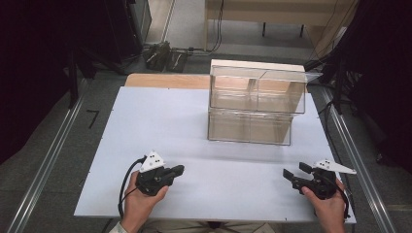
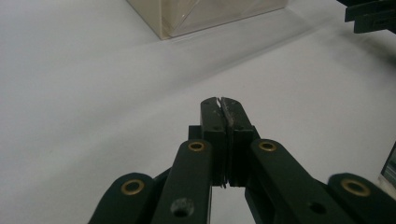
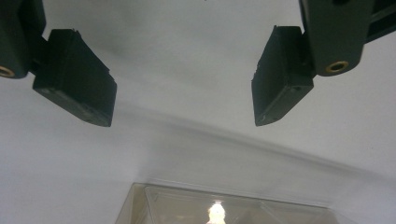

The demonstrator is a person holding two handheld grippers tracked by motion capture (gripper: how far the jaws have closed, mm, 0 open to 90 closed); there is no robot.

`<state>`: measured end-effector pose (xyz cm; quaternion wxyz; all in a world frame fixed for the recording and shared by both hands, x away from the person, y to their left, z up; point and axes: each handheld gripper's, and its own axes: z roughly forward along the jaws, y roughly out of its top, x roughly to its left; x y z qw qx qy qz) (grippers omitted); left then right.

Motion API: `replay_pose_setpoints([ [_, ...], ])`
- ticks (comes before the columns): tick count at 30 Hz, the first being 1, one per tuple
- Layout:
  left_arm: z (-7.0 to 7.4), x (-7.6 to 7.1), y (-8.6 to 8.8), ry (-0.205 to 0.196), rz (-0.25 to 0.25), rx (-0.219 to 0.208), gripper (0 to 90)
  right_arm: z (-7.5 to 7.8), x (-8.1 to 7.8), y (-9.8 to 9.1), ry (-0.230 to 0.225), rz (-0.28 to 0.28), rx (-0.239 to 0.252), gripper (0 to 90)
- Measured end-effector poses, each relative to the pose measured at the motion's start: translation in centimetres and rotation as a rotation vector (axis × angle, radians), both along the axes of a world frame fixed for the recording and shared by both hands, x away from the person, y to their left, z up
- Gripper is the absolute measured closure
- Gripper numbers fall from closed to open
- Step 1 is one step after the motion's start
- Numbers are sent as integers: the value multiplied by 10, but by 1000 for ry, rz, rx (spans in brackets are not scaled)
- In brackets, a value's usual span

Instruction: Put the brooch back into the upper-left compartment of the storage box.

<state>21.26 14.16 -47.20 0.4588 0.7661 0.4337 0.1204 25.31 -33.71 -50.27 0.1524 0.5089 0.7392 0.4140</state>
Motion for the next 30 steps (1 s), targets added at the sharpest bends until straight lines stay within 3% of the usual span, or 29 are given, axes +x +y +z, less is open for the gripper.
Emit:
replay_pose_setpoints([
  [30,18,22,-15,-13,-23,-35,900,-1,1,0,1,4,-1,209],
])
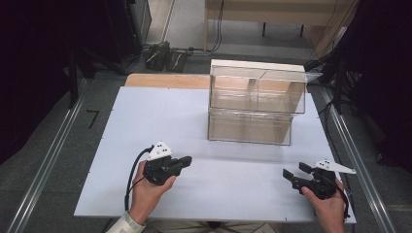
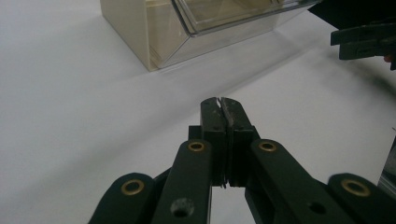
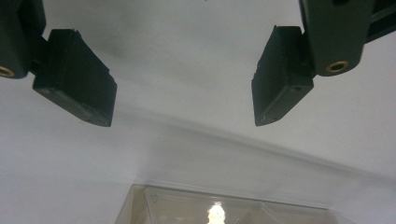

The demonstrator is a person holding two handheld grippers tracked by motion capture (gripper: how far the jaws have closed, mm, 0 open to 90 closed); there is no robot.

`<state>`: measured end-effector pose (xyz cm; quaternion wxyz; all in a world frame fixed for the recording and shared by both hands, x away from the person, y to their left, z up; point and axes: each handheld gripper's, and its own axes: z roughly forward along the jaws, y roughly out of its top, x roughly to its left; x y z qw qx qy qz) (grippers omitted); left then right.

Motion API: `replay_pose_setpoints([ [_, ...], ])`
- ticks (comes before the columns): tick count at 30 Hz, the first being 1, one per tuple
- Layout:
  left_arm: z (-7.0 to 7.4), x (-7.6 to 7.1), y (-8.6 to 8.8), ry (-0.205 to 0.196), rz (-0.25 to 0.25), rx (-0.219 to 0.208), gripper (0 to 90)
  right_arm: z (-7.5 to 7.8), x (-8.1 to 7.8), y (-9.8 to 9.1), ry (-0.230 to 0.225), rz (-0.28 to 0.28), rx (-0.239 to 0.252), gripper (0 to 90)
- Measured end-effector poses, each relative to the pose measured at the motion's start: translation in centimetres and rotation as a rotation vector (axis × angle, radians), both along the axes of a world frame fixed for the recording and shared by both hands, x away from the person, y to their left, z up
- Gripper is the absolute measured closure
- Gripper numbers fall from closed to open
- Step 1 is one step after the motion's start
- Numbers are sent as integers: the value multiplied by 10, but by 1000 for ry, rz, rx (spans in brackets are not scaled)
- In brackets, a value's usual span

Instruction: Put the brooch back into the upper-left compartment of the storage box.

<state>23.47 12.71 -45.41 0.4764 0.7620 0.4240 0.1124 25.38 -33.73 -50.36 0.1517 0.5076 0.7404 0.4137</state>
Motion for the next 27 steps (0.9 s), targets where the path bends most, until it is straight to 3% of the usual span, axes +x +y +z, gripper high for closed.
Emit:
replay_pose_setpoints([
  [27,26,21,-18,-19,-30,8,900,0,0,1,-3,2,-4,209],
])
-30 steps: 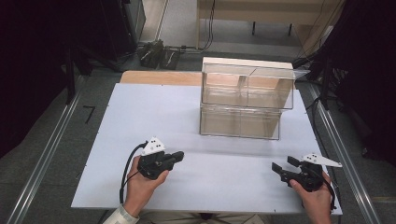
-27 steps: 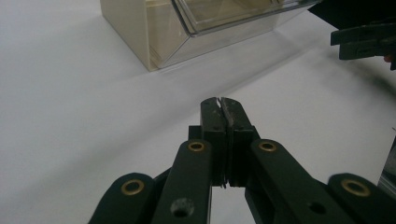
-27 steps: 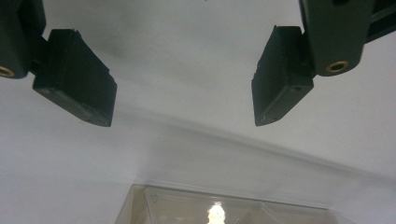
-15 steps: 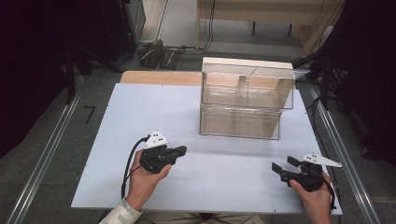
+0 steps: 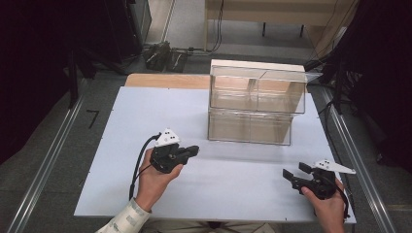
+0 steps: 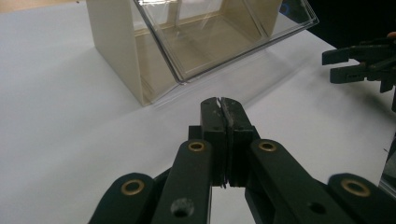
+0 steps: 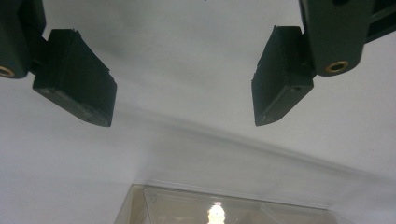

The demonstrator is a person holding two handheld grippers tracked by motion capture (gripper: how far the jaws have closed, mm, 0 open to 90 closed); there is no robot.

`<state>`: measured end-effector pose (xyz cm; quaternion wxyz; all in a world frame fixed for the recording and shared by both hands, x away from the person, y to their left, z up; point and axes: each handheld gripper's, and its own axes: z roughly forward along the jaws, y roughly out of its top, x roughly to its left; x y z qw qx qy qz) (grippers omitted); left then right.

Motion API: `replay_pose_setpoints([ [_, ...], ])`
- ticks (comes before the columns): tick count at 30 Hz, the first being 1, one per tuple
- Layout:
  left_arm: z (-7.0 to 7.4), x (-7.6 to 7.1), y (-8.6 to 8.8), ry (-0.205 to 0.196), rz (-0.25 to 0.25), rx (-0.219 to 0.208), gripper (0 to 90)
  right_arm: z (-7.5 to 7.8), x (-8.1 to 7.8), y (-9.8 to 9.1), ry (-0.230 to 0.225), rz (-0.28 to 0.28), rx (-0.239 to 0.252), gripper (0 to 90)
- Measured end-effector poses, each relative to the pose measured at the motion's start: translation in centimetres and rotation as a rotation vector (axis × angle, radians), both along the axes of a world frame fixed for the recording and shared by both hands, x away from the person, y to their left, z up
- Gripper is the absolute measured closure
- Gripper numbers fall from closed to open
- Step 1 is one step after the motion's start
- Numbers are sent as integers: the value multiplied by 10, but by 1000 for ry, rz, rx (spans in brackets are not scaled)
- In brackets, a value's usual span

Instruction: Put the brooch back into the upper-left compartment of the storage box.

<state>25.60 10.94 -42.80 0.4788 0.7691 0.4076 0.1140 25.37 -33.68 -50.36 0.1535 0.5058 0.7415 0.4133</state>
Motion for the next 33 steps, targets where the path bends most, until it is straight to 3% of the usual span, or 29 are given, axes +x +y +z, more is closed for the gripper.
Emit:
replay_pose_setpoints([
  [33,23,18,-22,-30,-30,-16,900,0,0,0,1,3,2,209],
])
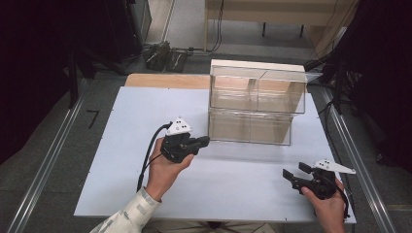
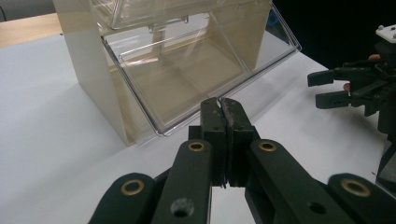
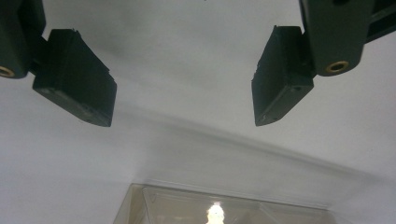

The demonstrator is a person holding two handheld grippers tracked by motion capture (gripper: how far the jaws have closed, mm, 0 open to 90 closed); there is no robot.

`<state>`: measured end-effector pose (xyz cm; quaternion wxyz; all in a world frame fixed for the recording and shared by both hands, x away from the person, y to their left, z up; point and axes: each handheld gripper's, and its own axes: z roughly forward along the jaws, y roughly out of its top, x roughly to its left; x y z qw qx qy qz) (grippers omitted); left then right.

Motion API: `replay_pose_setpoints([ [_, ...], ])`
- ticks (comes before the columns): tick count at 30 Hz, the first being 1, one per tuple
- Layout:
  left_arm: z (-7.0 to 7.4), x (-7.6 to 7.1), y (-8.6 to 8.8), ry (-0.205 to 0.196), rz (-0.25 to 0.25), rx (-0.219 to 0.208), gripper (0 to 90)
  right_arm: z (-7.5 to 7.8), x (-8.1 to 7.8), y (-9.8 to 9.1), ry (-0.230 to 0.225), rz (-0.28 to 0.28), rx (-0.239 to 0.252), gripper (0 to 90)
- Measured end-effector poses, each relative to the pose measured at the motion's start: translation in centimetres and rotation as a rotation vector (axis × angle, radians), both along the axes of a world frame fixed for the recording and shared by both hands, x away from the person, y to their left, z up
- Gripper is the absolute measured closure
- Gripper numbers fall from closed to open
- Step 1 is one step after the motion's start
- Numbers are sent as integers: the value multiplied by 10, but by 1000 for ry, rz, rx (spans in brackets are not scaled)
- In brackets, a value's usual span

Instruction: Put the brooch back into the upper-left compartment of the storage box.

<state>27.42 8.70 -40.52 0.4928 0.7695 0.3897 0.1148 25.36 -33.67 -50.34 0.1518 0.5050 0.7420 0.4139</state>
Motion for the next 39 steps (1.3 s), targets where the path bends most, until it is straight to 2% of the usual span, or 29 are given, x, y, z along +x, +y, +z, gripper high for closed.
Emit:
replay_pose_setpoints([
  [9,5,7,-2,-9,8,-4,900,0,0,0,0,3,1,209],
  [22,13,19,-6,0,6,7,900,0,0,0,3,1,0,208],
  [39,30,28,-11,-27,3,-6,900,0,1,-1,3,3,1,209],
])
